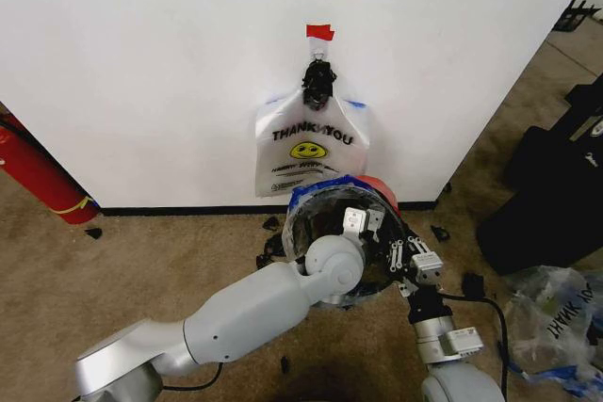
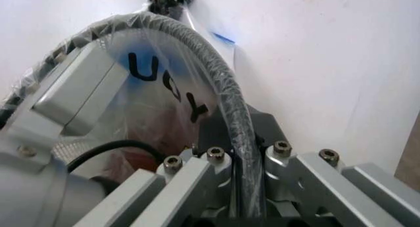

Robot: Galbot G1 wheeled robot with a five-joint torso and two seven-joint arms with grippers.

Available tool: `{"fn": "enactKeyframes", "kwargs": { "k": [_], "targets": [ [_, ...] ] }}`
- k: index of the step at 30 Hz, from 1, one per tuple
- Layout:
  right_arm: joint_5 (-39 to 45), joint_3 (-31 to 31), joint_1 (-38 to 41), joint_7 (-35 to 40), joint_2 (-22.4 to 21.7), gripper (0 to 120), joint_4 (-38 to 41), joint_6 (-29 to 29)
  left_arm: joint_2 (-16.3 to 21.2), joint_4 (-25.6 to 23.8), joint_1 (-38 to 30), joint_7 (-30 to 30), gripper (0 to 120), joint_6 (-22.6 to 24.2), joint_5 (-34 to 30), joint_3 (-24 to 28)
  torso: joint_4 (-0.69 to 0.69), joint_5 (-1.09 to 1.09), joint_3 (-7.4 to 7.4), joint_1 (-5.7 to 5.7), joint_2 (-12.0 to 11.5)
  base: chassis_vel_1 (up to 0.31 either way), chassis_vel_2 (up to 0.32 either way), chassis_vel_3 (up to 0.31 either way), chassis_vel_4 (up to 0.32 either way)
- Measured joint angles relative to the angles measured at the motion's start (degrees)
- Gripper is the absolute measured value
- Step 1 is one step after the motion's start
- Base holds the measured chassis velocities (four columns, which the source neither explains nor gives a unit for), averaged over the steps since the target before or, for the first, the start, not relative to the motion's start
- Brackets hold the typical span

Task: Pick up the garbage bag from the wall and place it over the trash bin.

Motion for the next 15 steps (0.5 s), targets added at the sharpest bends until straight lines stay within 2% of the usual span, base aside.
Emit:
{"fn": "enactKeyframes", "kwargs": {
  "k": [5,6,10,15],
  "targets": [
    [0.30,0.29,0.06,0.10,-0.03,1,-0.14,-0.10,0.95,-2.00,0.17,-0.33,0,0.01,-0.39,0.00,0.00,0.00,0.00,0.00,0.00,0.000,0.000,0.000,0.000],
    [0.65,0.55,0.20,0.27,-0.01,1,-0.47,-0.18,1.63,-3.97,0.39,-0.99,0,0.08,-1.17,-0.04,0.00,0.00,0.00,0.00,0.00,0.000,0.000,0.000,0.000],
    [4.50,1.16,1.23,1.85,0.25,1,-1.16,-1.92,3.76,-9.02,1.24,-1.86,0,-0.01,-2.14,-0.75,0.00,0.00,0.00,0.00,0.00,0.000,0.000,0.000,0.000],
    [10.88,1.11,1.93,3.84,0.67,1,-1.01,-5.04,4.38,-10.52,2.44,-2.37,0,-2.08,-1.21,-2.19,0.00,0.00,0.00,0.00,0.00,0.000,0.000,0.000,0.000]
  ]
}}
